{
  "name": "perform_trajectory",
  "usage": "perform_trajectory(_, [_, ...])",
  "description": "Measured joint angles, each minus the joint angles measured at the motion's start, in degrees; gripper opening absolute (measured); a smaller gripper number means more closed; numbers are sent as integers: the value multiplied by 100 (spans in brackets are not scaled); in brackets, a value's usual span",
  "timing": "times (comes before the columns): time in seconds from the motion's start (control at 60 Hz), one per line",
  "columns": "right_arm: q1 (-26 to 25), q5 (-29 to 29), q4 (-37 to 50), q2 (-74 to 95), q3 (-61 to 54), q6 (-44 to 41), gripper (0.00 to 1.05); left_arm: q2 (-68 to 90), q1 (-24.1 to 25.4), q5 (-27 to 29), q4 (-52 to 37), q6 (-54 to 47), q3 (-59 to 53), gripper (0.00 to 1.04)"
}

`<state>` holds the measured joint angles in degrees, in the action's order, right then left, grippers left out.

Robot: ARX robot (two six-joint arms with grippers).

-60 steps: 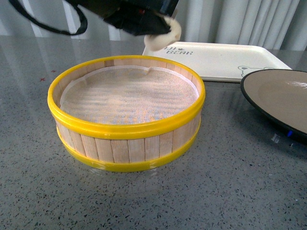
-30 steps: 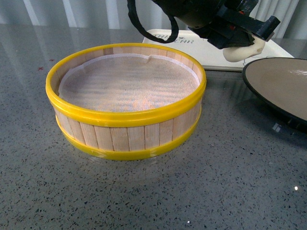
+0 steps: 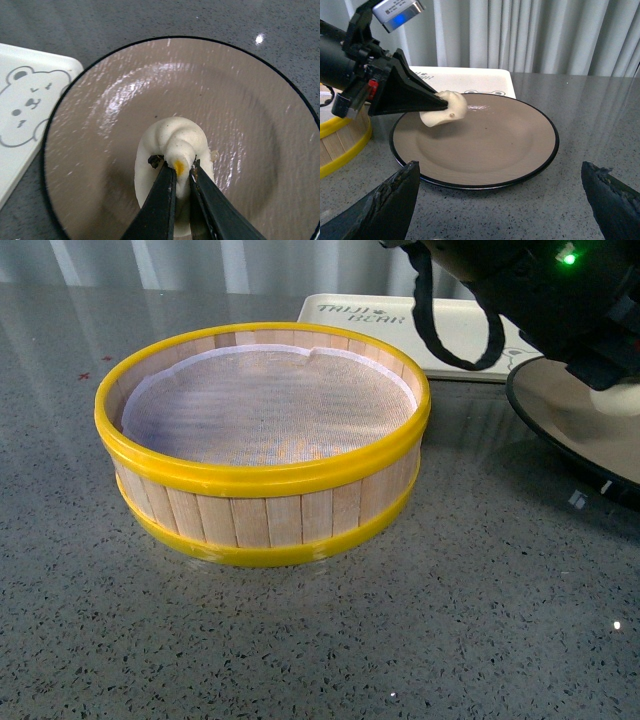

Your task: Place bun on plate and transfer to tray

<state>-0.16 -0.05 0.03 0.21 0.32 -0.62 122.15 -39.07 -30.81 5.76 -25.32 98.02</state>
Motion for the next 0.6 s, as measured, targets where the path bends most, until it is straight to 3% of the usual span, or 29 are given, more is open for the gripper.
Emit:
perform_trajectory(0.45, [0, 0, 0, 0, 0, 0, 96, 483, -260, 590, 22, 72, 492, 5])
perform_trajectory(0.6, [0, 0, 0, 0, 0, 0, 96, 640, -284, 1161, 140, 192, 702, 5])
